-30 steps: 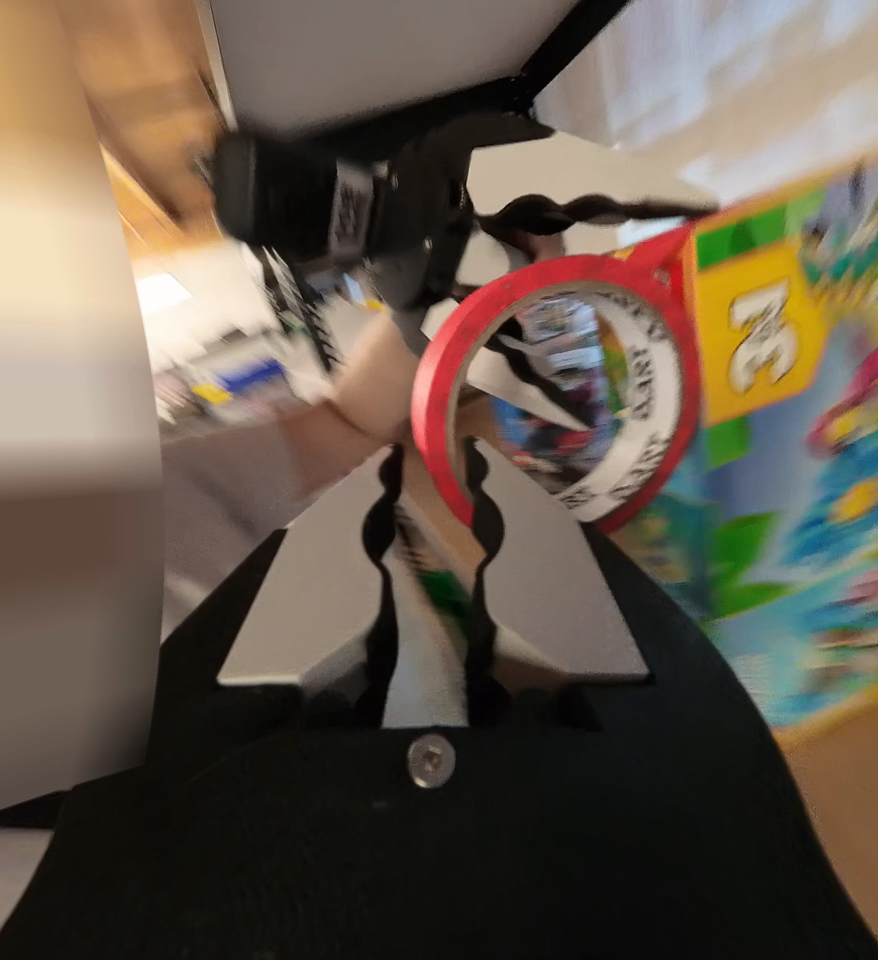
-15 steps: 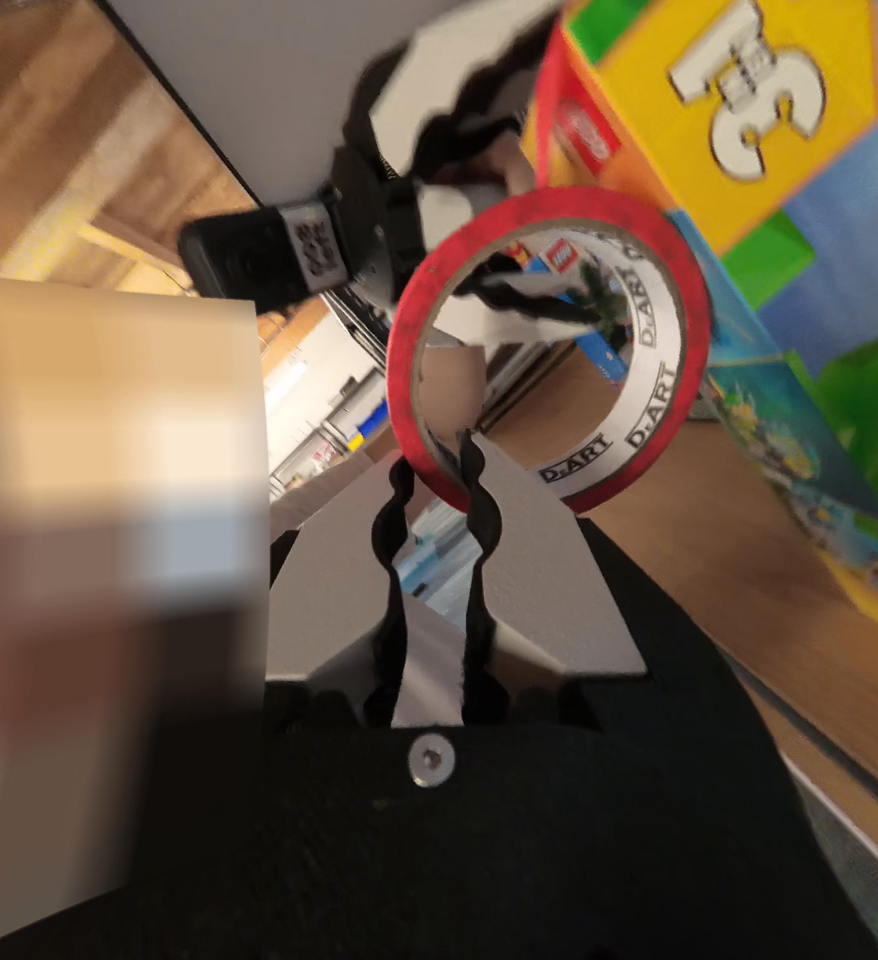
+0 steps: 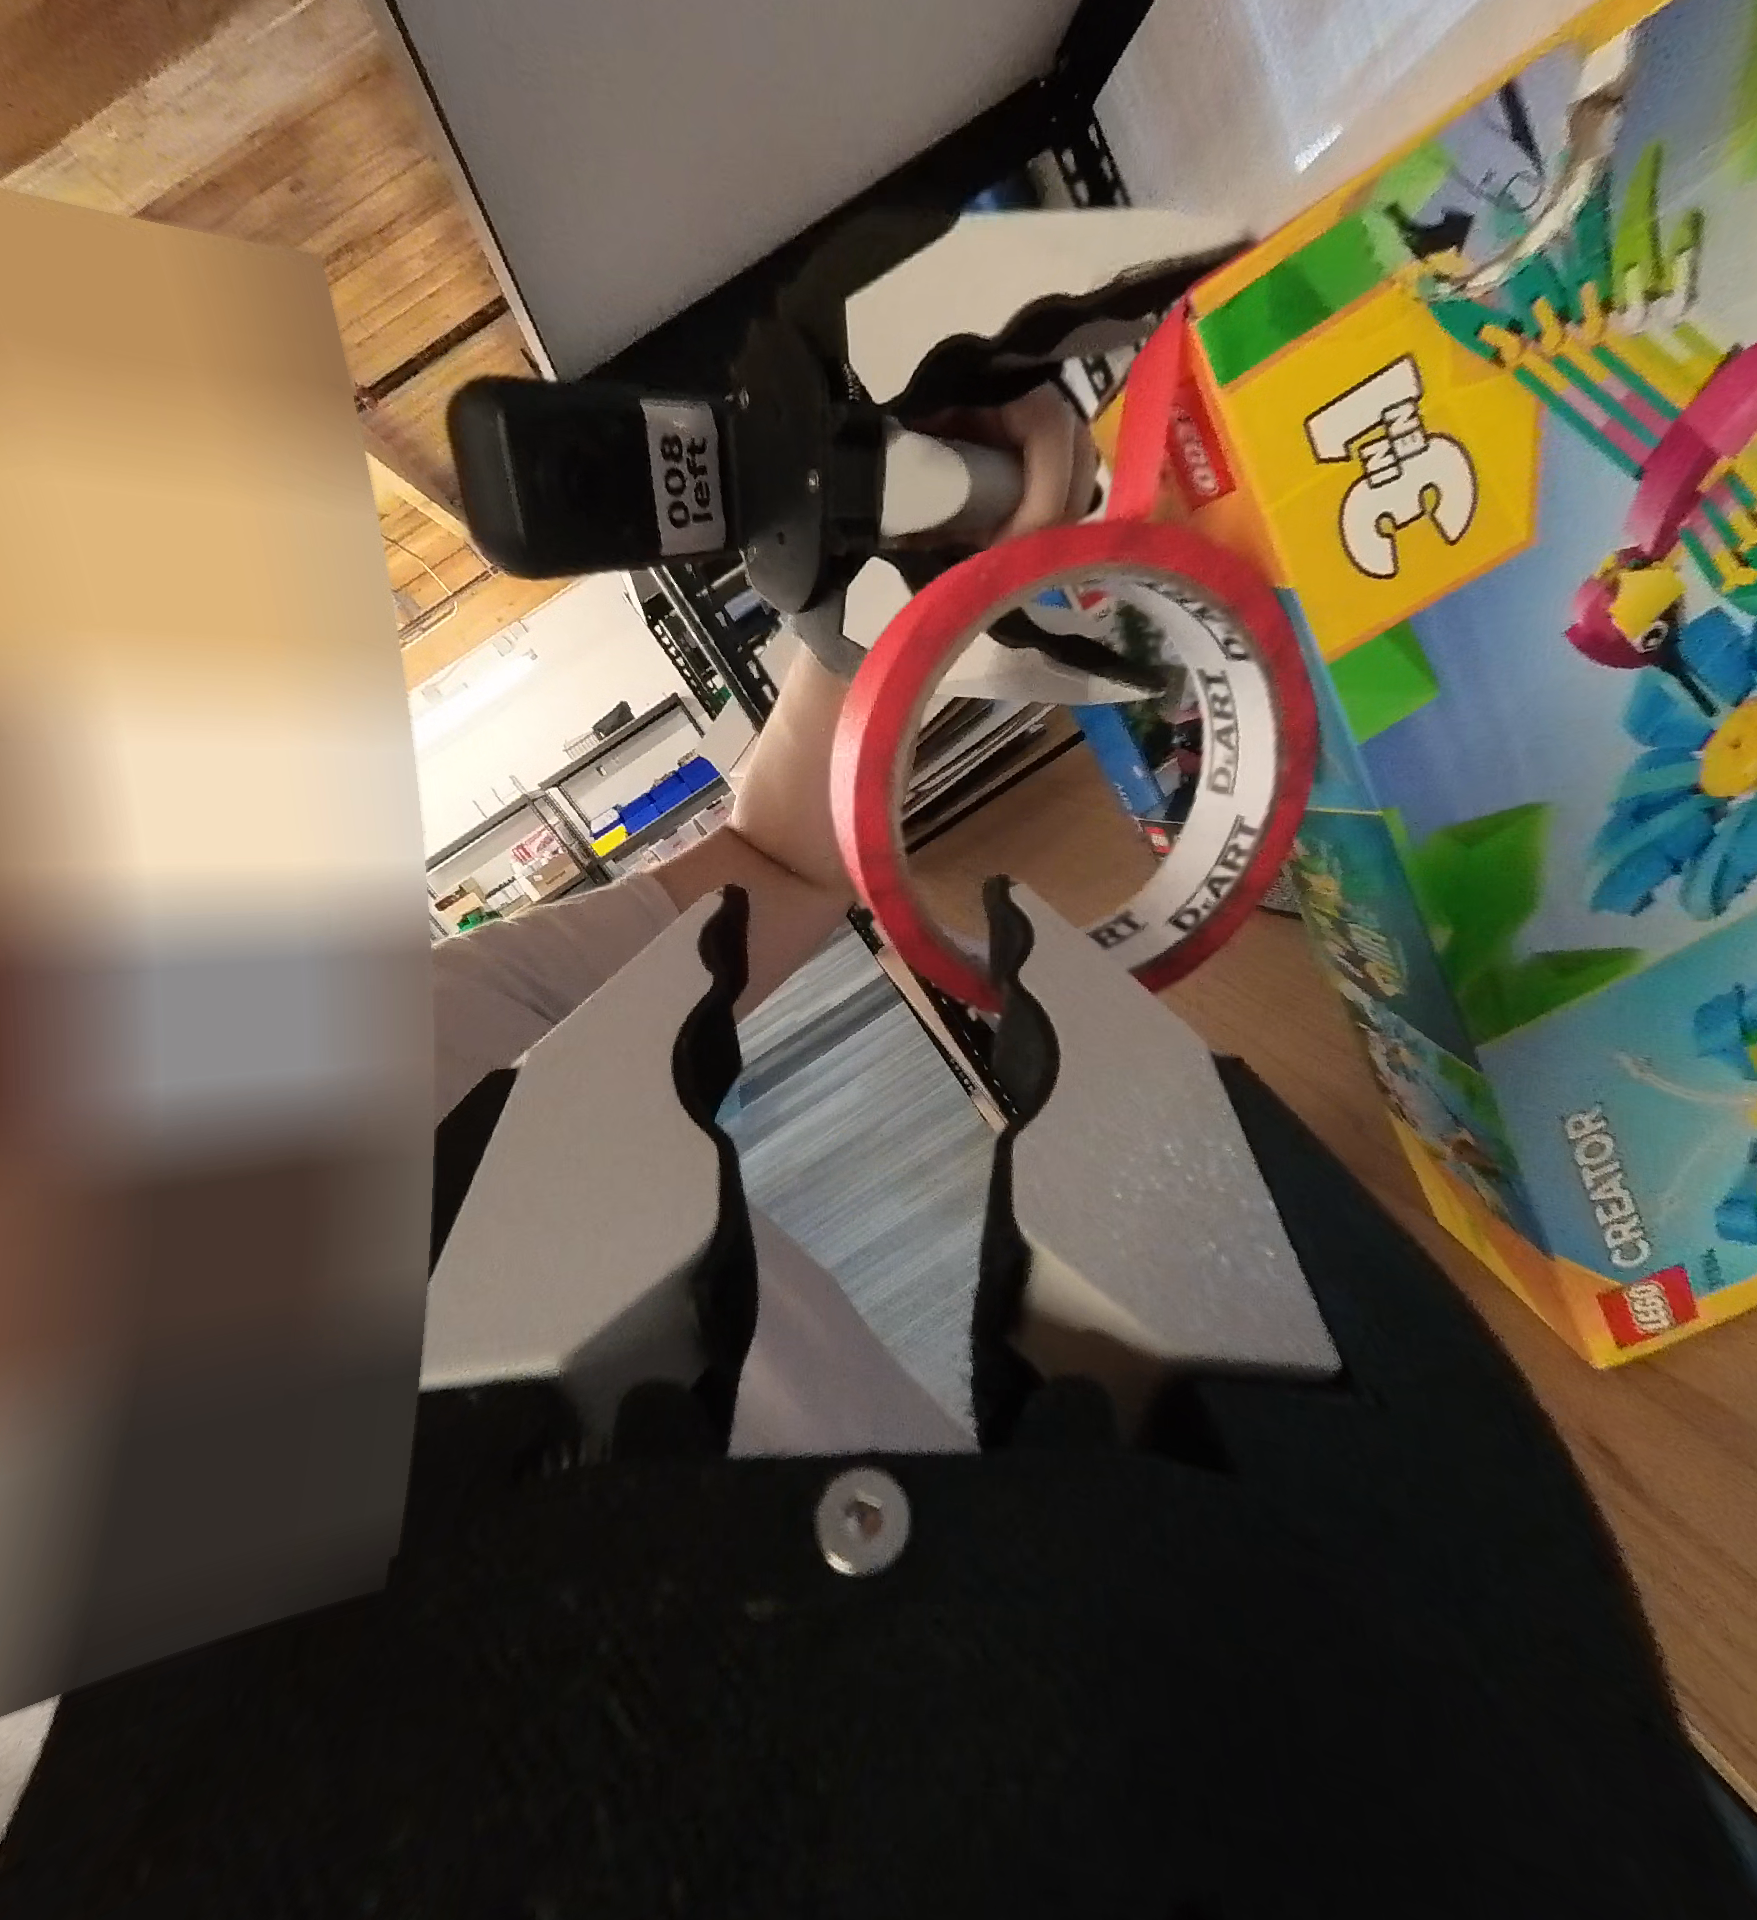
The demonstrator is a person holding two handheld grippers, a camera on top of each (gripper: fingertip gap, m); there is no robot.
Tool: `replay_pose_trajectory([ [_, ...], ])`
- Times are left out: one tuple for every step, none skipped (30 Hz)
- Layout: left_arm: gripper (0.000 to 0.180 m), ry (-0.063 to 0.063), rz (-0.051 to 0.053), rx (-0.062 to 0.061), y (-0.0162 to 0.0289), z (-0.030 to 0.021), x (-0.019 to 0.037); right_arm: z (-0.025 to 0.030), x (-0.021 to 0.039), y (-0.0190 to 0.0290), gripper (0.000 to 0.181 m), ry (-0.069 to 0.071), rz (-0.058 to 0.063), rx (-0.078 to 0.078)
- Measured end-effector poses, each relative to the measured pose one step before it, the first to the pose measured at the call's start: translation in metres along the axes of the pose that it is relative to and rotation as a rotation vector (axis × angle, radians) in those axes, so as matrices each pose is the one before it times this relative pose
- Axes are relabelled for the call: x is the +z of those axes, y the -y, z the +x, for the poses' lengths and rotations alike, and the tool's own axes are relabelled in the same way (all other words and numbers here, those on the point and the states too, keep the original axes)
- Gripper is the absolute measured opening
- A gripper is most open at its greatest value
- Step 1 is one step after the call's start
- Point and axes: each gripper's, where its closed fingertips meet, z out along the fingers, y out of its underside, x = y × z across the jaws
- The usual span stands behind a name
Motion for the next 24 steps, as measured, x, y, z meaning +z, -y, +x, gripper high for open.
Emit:
replay_pose_trajectory([
  [0.068,0.0031,0.0011,-0.0067,0.00013,0.00002,-0.00017,-0.00005,-0.00290,0.00119,0.046,0.0024,0.0028,-0.0049],
  [0.068,0.0064,-0.0015,-0.0022,-0.00025,-0.00048,-0.00020,0.00013,-0.00241,0.00041,0.047,0.0024,-0.0007,-0.0085],
  [0.069,0.0083,-0.0068,0.0012,-0.00111,-0.00082,-0.00004,0.00078,-0.00201,0.00023,0.047,0.0002,-0.0011,-0.0088],
  [0.069,0.0047,-0.0059,-0.0014,-0.00127,-0.00035,-0.00027,0.00114,-0.00183,0.00038,0.047,0.0002,0.0002,-0.0082],
  [0.069,0.0008,-0.0028,-0.0064,-0.00096,-0.00002,-0.00049,0.00112,-0.00166,0.00055,0.047,0.0023,0.0009,-0.0071],
  [0.070,0.0077,0.0000,-0.0059,-0.00042,-0.00095,-0.00081,0.00140,-0.00153,0.00065,0.047,0.0031,0.0027,-0.0047],
  [0.070,0.0098,0.0011,-0.0030,-0.00030,-0.00126,-0.00144,0.00200,-0.00160,0.00057,0.047,0.0023,0.0022,-0.0032],
  [0.070,0.0090,0.0003,-0.0041,-0.00018,-0.00141,-0.00186,0.00341,-0.00221,0.00041,0.047,-0.0047,0.0002,-0.0059],
  [0.071,0.0098,0.0009,-0.0060,-0.00003,-0.00170,-0.00241,0.00535,-0.00302,0.00059,0.047,-0.0166,0.0000,-0.0145],
  [0.070,0.0077,0.0032,-0.0088,0.00017,-0.00145,-0.00328,0.00707,-0.00393,0.00062,0.046,-0.0268,-0.0011,-0.0268],
  [0.070,0.0106,0.0019,-0.0129,-0.00011,-0.00197,-0.00402,0.01023,-0.00527,0.00038,0.044,-0.0439,-0.0083,-0.0460],
  [0.071,0.0215,-0.0022,-0.0152,-0.00102,-0.00326,-0.00499,0.01597,-0.00723,-0.00067,0.042,-0.0755,-0.0193,-0.0672],
  [0.072,0.0297,-0.0034,-0.0212,-0.00186,-0.00357,-0.00636,0.02234,-0.00902,-0.00210,0.039,-0.1047,-0.0306,-0.0779],
  [0.071,0.0308,0.0031,-0.0343,-0.00154,-0.00224,-0.00758,0.02860,-0.00991,-0.00391,0.034,-0.1282,-0.0404,-0.0807],
  [0.070,0.0302,0.0110,-0.0499,-0.00117,0.00007,-0.00813,0.03199,-0.00902,-0.00725,0.028,-0.1331,-0.0521,-0.0763],
  [0.069,0.0340,0.0137,-0.0665,-0.00188,0.00220,-0.00793,0.03078,-0.00613,-0.01098,0.026,-0.1152,-0.0636,-0.0557],
  [0.066,0.0408,0.0141,-0.0854,-0.00368,0.00375,-0.00687,0.02543,-0.00213,-0.01382,0.025,-0.0789,-0.0747,-0.0386],
  [0.065,0.0338,0.0122,-0.0932,-0.00602,0.00723,-0.00567,0.01881,0.00107,-0.01424,0.024,-0.0433,-0.0718,-0.0229],
  [0.065,0.0305,0.0248,-0.0981,-0.00611,0.00954,-0.00416,0.01461,0.00339,-0.01325,0.024,-0.0265,-0.0664,-0.0108],
  [0.064,0.0477,0.0329,-0.1097,-0.00624,0.00728,-0.00234,0.01141,0.00545,-0.01104,0.024,-0.0153,-0.0557,-0.0013],
  [0.065,0.0579,0.0203,-0.0992,-0.00845,0.00493,-0.00117,0.00803,0.00713,-0.00855,0.024,0.0014,-0.0451,0.0105],
  [0.065,0.0802,0.0126,-0.0786,-0.00975,0.00072,-0.00054,0.00444,0.00800,-0.00827,0.023,0.0197,-0.0467,0.0113],
  [0.066,0.0859,0.0143,-0.0540,-0.00949,-0.00101,0.00012,0.00541,0.00806,-0.00791,0.023,0.0111,-0.0468,0.0037],
  [0.067,0.0677,0.0086,-0.0388,-0.01000,0.00147,0.00136,0.00796,0.00778,-0.00737,0.023,-0.0058,-0.0406,0.0012],
])
